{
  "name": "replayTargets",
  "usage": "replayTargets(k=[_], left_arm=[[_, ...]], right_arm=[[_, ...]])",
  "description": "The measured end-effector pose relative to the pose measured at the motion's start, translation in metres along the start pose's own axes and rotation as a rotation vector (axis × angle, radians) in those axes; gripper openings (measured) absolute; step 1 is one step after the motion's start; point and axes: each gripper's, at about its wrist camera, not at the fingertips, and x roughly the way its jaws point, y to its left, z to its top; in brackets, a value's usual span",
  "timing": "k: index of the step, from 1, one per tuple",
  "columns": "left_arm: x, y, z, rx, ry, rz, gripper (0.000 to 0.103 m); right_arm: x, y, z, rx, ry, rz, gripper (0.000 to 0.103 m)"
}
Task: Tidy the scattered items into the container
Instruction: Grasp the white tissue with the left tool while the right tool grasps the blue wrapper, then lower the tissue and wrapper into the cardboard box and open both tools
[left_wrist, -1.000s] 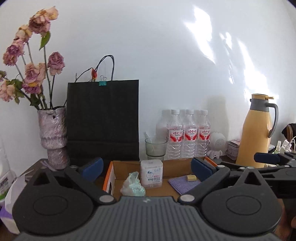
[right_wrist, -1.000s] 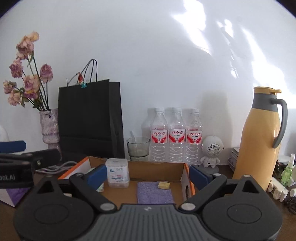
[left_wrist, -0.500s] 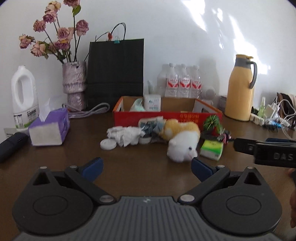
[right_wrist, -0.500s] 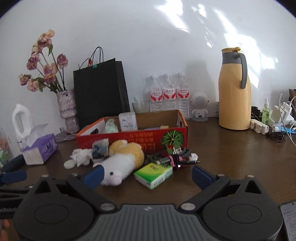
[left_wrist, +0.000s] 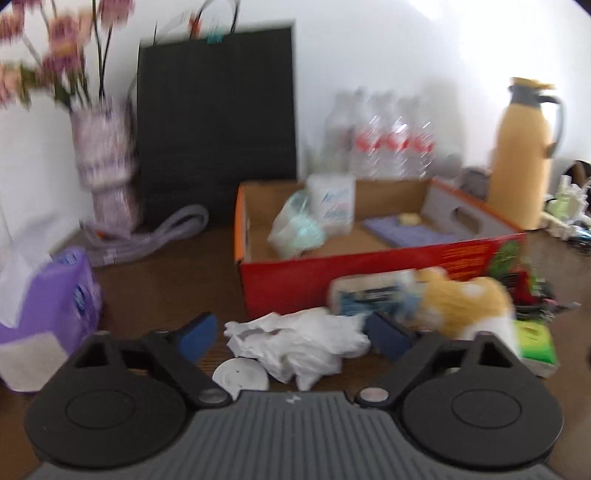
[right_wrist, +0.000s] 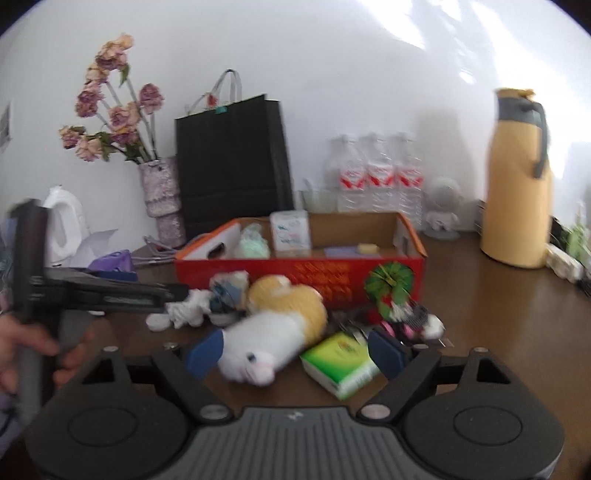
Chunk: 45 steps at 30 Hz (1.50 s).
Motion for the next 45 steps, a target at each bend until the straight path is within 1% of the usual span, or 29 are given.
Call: replayTargets(k=[2,3,5,6,7,8,9,11,13,14,15,16,18,20,23,24,25,27,29,31,34,36,38,41,45], left_arm=[[0.014,0.007,-0.002,-0.012,0.030,-0.011,0.069],[0.018,0.008,-0.003,-0.011,0.037,-0.005,0.069],[0.025,0.010,-0.006,-0.001,0.055,-0.029,0.068],[0.027,0.012,-0.007,-0.003,0.059,-0.042,0.068],[0.028,0.013,-0.008,-0.005,0.059,-0.054,0.066],[0.028,0.013,-0.008,-0.006,0.060,-0.062,0.058],[0.028,0.014,-0.007,-0.009,0.063,-0.069,0.042],[0.028,0.016,-0.006,-0.017,0.062,-0.089,0.029],[0.027,0.015,-0.007,-0.012,0.056,-0.095,0.027],[0.026,0.014,-0.007,-0.006,0.052,-0.095,0.024],[0.024,0.013,-0.007,0.000,0.045,-0.091,0.021],[0.021,0.013,-0.007,0.000,0.033,-0.082,0.021],[0.008,0.014,-0.003,-0.027,-0.007,-0.080,0.020],[-0.017,0.016,0.006,-0.063,-0.067,-0.090,0.019],[-0.066,0.014,0.012,-0.090,-0.175,-0.089,0.019],[-0.080,0.014,0.011,-0.116,-0.188,-0.083,0.019],[-0.091,0.013,0.006,-0.152,-0.182,-0.083,0.019],[-0.112,0.000,-0.011,-0.189,-0.169,-0.087,0.019],[-0.131,-0.018,-0.032,-0.195,-0.163,-0.093,0.019],[-0.146,-0.040,-0.056,-0.194,-0.154,-0.084,0.019],[-0.160,-0.071,-0.088,-0.156,-0.146,-0.036,0.020],[-0.172,-0.083,-0.102,-0.121,-0.145,0.007,0.020],[-0.184,-0.088,-0.106,-0.113,-0.175,0.011,0.020],[-0.204,-0.095,-0.109,-0.083,-0.250,0.018,0.020],[-0.218,-0.103,-0.111,-0.054,-0.277,0.024,0.020]], right_arm=[[0.016,0.007,0.015,-0.041,-0.003,0.031,0.081],[0.025,0.010,0.023,-0.058,-0.007,0.042,0.079],[0.047,0.015,0.036,-0.074,0.002,0.078,0.079],[0.062,0.018,0.042,-0.074,0.022,0.098,0.079],[0.078,0.021,0.048,-0.074,0.053,0.124,0.075],[0.095,0.025,0.053,-0.074,0.087,0.147,0.071],[0.111,0.028,0.056,-0.073,0.126,0.162,0.065],[0.138,0.036,0.059,-0.081,0.188,0.168,0.052],[0.158,0.045,0.058,-0.117,0.237,0.145,0.031],[0.164,0.050,0.055,-0.146,0.253,0.129,0.026],[0.166,0.053,0.053,-0.173,0.251,0.124,0.025],[0.164,0.057,0.052,-0.188,0.237,0.125,0.018],[0.154,0.058,0.056,-0.174,0.205,0.134,0.011],[0.133,0.054,0.065,-0.150,0.145,0.137,0.011],[0.086,0.037,0.074,-0.115,0.042,0.109,0.011],[0.071,0.030,0.074,-0.101,0.019,0.095,0.011],[0.055,0.023,0.069,-0.089,0.006,0.077,0.011],[0.024,0.012,0.051,-0.078,-0.011,0.040,0.011],[-0.007,0.002,0.027,-0.052,-0.022,0.006,0.011],[-0.031,-0.005,0.002,-0.024,-0.008,-0.020,0.011],[-0.050,-0.007,-0.030,-0.036,0.047,-0.090,0.011],[-0.061,-0.009,-0.047,-0.018,0.070,-0.089,0.011],[-0.072,-0.006,-0.059,-0.023,0.069,-0.093,0.011],[-0.087,0.003,-0.069,-0.043,0.030,-0.099,0.011],[-0.100,0.016,-0.074,-0.033,-0.010,-0.096,0.011]])
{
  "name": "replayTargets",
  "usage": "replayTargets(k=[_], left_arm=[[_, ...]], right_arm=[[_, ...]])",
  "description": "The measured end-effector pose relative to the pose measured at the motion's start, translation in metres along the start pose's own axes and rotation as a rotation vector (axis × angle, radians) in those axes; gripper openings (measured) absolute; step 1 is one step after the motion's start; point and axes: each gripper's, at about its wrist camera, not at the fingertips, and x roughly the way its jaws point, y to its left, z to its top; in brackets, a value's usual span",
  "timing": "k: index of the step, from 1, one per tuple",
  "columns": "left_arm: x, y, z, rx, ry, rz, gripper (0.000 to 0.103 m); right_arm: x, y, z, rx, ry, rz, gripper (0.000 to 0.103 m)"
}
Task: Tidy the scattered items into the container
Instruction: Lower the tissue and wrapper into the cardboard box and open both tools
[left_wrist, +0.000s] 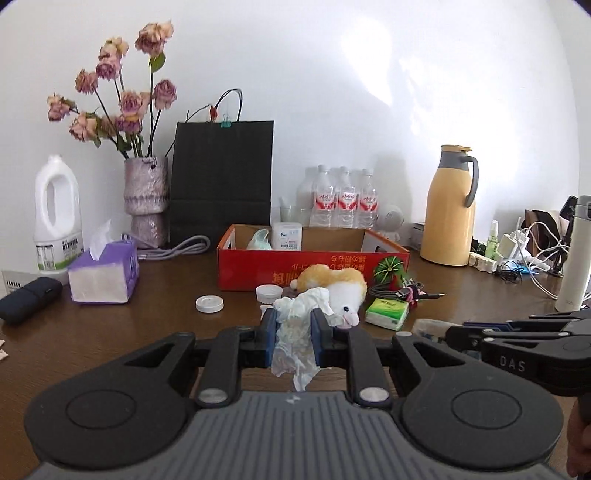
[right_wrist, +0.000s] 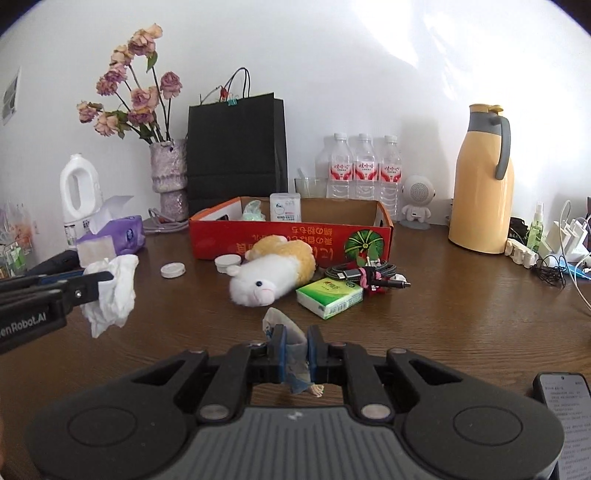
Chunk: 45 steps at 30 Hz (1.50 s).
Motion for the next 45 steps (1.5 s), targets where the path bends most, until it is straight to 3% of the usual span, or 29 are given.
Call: replayTargets(k=[6,10,14,17,20,23,26,29,31,34,37,39,41,43,45], left_arm=[[-0.007,-0.006,-0.005,0.019,0.002,-0.024,0.020],[0.001,-0.008,-0.005,0.016,0.014,-0.034,0.020],[0.020,-0.004,0.014,-0.011,-0.003,-0.068,0.020],[0.055,0.000,0.041,-0.022,-0.025,-0.109,0.020],[0.116,-0.001,0.086,0.030,-0.041,-0.127,0.020],[0.196,0.007,0.139,0.006,0.028,-0.170,0.020],[0.282,0.015,0.179,-0.014,0.214,-0.262,0.021],[0.365,0.036,0.193,-0.134,0.441,-0.363,0.021],[0.407,0.043,0.187,-0.140,0.539,-0.327,0.021],[0.454,0.040,0.161,-0.089,0.668,-0.264,0.021],[0.482,0.034,0.139,-0.030,0.744,-0.199,0.021],[0.494,0.030,0.130,0.008,0.766,-0.149,0.029],[0.501,0.028,0.127,0.020,0.784,-0.135,0.038],[0.504,0.027,0.127,0.021,0.792,-0.113,0.043],[0.505,0.026,0.130,0.013,0.806,-0.085,0.061]], right_arm=[[-0.022,0.007,0.004,-0.024,-0.131,-0.027,0.011],[-0.018,0.003,0.006,-0.014,-0.141,-0.048,0.011],[-0.008,-0.006,0.019,-0.003,-0.166,-0.055,0.011],[0.010,-0.015,0.048,0.004,-0.213,-0.055,0.011],[0.049,-0.022,0.101,0.021,-0.238,-0.030,0.011],[0.102,-0.038,0.168,0.036,-0.230,0.017,0.011],[0.165,-0.057,0.229,0.037,-0.144,0.051,0.011],[0.238,-0.067,0.269,-0.038,0.021,0.081,0.011],[0.292,-0.075,0.283,-0.037,0.184,0.103,0.011],[0.373,-0.096,0.283,0.071,0.428,0.190,0.011],[0.440,-0.110,0.263,0.208,0.619,0.293,0.011],[0.472,-0.111,0.249,0.234,0.697,0.323,0.011],[0.494,-0.108,0.235,0.218,0.754,0.299,0.011],[0.505,-0.103,0.227,0.172,0.772,0.219,0.019],[0.508,-0.097,0.223,0.101,0.783,0.129,0.026]])
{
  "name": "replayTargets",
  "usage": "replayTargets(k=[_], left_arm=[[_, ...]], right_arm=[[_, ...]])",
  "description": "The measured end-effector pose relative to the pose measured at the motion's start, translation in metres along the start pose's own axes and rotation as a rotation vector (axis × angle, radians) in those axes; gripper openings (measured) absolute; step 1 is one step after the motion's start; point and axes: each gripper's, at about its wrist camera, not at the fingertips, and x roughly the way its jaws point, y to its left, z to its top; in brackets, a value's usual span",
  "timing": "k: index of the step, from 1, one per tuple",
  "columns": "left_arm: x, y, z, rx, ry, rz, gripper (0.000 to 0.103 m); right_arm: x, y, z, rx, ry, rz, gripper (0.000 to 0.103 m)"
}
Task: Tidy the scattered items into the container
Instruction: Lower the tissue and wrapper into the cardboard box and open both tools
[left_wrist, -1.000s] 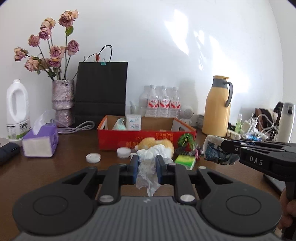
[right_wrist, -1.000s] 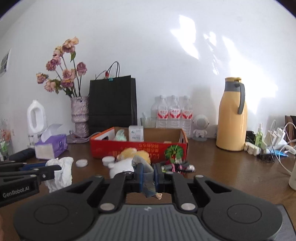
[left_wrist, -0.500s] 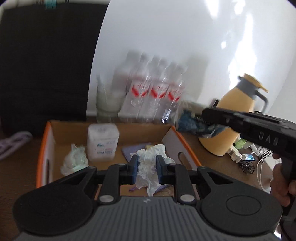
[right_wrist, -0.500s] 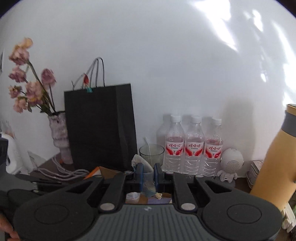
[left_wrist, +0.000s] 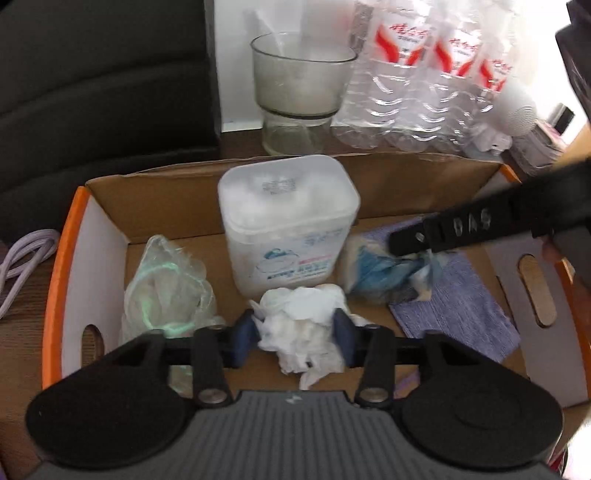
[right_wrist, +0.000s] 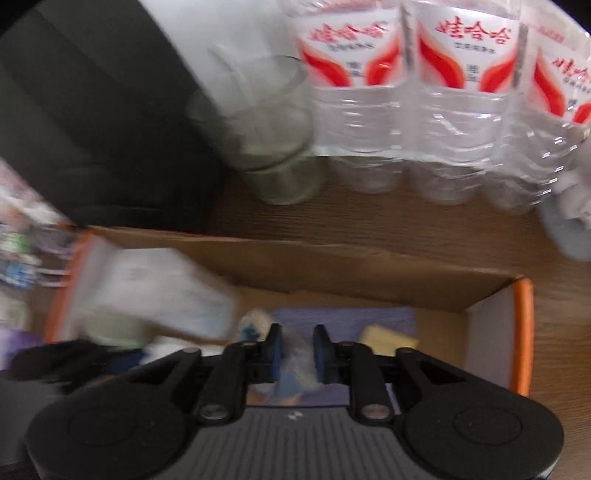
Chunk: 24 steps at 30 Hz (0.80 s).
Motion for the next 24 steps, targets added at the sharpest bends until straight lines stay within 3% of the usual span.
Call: replayTargets(k=[4,9,12,20,24], left_arm=[[-0.012,0.002,0.003,-0.044,0.046,-0.001,0.066],[-0.043,0.004,0.001,-0.082,0.045,0.059,0.090],[-0.058,0.006,-0.004,-0.101,0.069,0.088,0.096],[-0.096,0.000,-0.030,-0.122,0.053,0.141,0.102],[-0.115,-0.001,-0.047,-0.156,-0.010,0.155,0.102]], right_arm=[[-0.011,0.014,-0.006,-0.071,0.016,-0.064,0.059],[-0.052,0.017,-0.018,-0.064,0.016,-0.135,0.066],[-0.072,0.010,-0.032,-0.031,0.021,-0.172,0.081],[-0.099,0.004,-0.084,0.082,0.096,-0.146,0.083],[-0.121,0.021,-0.108,0.105,0.035,-0.165,0.083]])
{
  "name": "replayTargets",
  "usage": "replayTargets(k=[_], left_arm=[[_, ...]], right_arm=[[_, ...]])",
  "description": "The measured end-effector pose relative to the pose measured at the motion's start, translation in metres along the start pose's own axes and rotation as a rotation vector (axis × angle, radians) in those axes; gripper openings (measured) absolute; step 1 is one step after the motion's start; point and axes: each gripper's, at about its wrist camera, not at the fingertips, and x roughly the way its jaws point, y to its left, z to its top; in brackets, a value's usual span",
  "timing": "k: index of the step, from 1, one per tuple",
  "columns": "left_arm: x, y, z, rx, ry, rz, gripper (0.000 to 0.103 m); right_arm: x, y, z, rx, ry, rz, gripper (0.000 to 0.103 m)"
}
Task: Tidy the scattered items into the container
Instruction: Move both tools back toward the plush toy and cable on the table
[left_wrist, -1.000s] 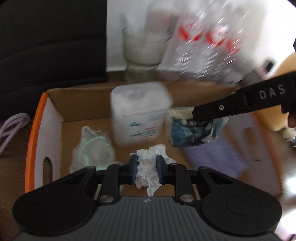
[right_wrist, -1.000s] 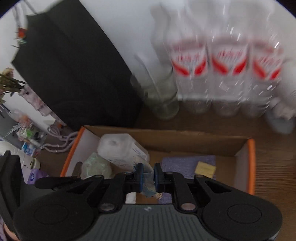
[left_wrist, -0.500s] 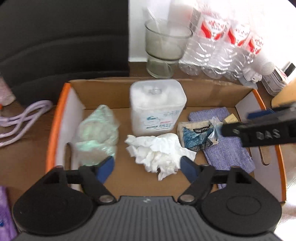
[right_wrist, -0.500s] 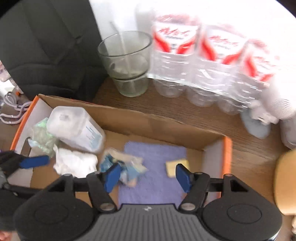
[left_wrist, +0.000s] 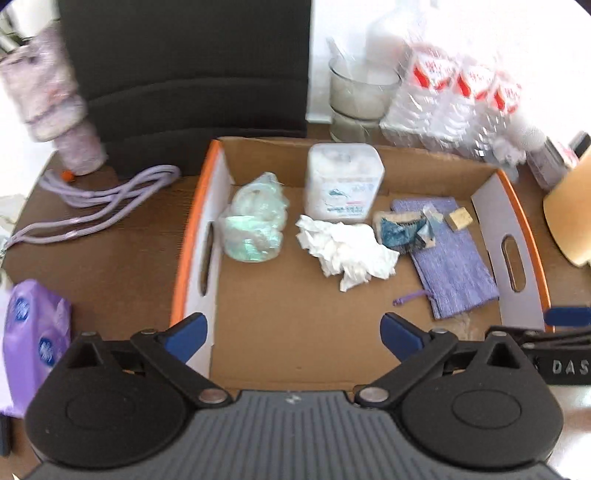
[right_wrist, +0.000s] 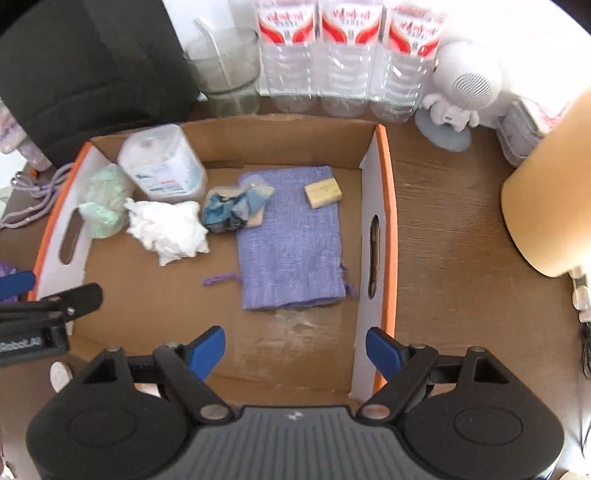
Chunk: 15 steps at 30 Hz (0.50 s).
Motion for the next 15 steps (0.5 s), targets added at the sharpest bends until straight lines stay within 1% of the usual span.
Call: replayTargets(k=[2,3,4,6,8,10,11,12,13,15], left_arm=[[-0.015,0.003,-0.017,-0.007,-0.111,0.022,0.103],[-0.022,0.004,-0.027,-0.002,-0.175,0.023,0.103],[-0.027,0.006,-0.037,0.002,-0.235,0.018,0.103],[-0.036,0.012,-0.055,-0.010,-0.340,-0.008,0.103],[-0.042,0.016,-0.071,-0.021,-0.435,-0.037,0.103],[-0.044,0.016,-0.084,-0.016,-0.510,-0.042,0.103],[-0.045,0.015,-0.089,-0.009,-0.533,-0.043,0.103],[-0.045,0.013,-0.093,0.000,-0.543,-0.045,0.103],[-0.045,0.012,-0.097,0.007,-0.549,-0.051,0.103],[-0.047,0.010,-0.103,0.019,-0.560,-0.070,0.103]], right_arm=[[-0.012,0.003,-0.013,0.019,-0.061,-0.002,0.084],[-0.018,0.006,-0.021,0.022,-0.098,-0.005,0.086],[-0.023,0.008,-0.028,0.023,-0.139,-0.008,0.088],[-0.033,0.012,-0.044,0.030,-0.246,0.006,0.088],[-0.041,0.014,-0.062,0.029,-0.388,0.014,0.088],[-0.046,0.019,-0.085,-0.003,-0.589,0.013,0.088],[-0.045,0.020,-0.096,-0.027,-0.668,0.003,0.089],[-0.042,0.021,-0.104,-0.042,-0.703,-0.011,0.089],[-0.039,0.021,-0.108,-0.046,-0.704,-0.019,0.089],[-0.036,0.017,-0.113,-0.032,-0.695,0.000,0.089]])
